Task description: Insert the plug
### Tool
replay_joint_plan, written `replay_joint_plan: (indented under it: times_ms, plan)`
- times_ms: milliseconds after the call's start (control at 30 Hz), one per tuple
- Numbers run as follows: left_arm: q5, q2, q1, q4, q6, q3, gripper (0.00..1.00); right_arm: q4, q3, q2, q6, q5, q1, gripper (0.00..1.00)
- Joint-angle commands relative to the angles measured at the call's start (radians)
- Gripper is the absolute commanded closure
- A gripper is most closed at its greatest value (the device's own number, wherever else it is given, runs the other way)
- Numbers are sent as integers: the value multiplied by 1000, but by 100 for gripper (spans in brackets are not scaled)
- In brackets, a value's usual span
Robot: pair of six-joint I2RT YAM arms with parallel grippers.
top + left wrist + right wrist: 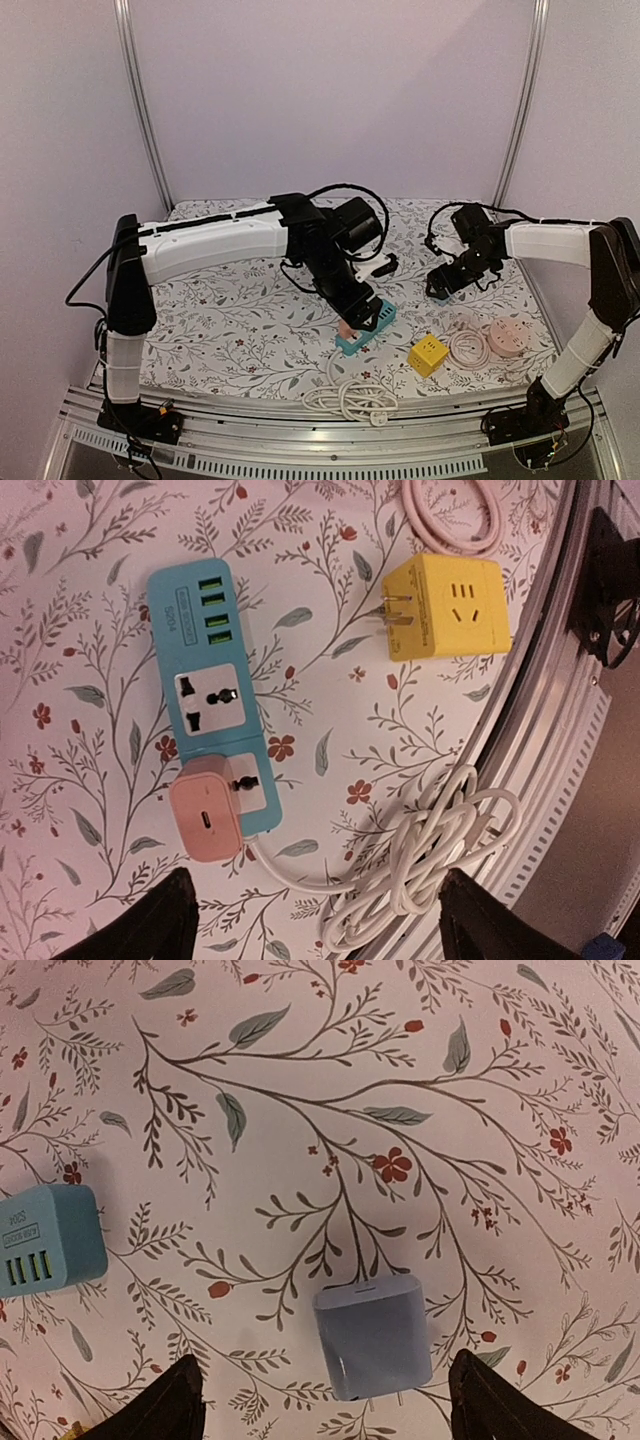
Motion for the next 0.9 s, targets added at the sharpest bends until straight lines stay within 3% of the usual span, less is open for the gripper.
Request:
replay_joint_plan:
  times_ms: [0, 433, 633, 867]
  plan:
    - [9, -34, 13, -20, 21, 28, 17, 90, -68, -35, -130, -70, -20, 17]
    - [14, -40, 19, -22, 22, 25, 19, 224, -184, -59, -179, -151, -80, 22]
    - [14, -31, 21, -26, 23, 41, 19, 253, -186, -31, -171, -136, -80, 34]
    - [17, -34, 20, -25, 21, 38, 19, 262, -177, 7, -170, -102, -81, 34]
